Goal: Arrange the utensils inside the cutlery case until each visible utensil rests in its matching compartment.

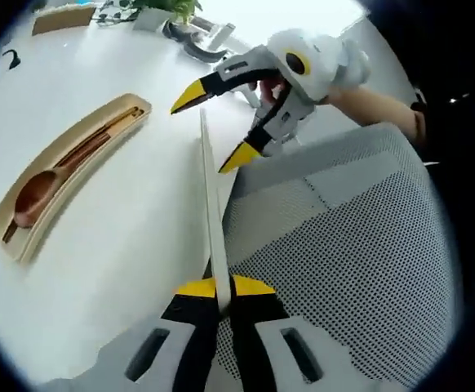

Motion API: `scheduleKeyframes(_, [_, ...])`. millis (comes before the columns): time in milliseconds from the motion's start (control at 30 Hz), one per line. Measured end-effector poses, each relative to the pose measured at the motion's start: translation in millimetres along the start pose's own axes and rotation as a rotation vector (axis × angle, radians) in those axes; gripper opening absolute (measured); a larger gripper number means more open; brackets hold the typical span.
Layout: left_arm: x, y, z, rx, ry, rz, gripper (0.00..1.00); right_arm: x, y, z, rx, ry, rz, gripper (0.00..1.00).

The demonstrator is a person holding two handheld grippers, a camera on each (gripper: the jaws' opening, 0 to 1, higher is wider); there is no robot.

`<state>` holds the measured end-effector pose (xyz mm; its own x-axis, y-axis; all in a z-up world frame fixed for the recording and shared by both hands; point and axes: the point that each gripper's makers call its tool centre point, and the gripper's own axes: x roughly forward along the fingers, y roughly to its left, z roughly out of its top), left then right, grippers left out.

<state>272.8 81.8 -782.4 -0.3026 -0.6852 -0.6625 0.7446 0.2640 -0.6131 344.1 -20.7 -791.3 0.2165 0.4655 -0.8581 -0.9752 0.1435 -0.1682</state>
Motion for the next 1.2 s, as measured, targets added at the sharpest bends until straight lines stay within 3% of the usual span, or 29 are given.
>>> scheduleKeyframes(167, [0,-2.0,5.0,-0.089,-0.033,-0.035,0.04,5,10,3.7,-0.033,-0.01,0.001,0.69])
scheduleKeyframes(300, [-2,-11.9,10.3,-0.219,-0.06,-0.12,0.04,11,14,1.7,-0.096,0.015,0.001,0.68])
scheduleKeyframes(433, [-4,-16.4,12.4,-0.282,-0.074,-0.171,0.04,14,16,3.2,-0.157,0.025,0.004,0.7])
scheduleKeyframes(700, [-12,-31.4,22.9,-0.474,-0.116,-0.339,0.05,15,20,4.8,-0.175,0.02,0.027,0.69])
scheduleKeyframes(800, [-14,-30.8,26.1,-0.51,-0.136,-0.378,0.05,19,18,3.6,-0.141,0.022,0.049,0.67])
scheduleKeyframes(967, [-15,-39.1,23.5,-0.522,-0.124,-0.407,0.05,18,14,9.7,-0.184,0.018,0.068,0.63])
scheduleKeyframes(1200, [-16,-40.4,24.0,-0.527,-0.122,-0.419,0.05,18,27,15.5,-0.224,0.007,0.163,0.57])
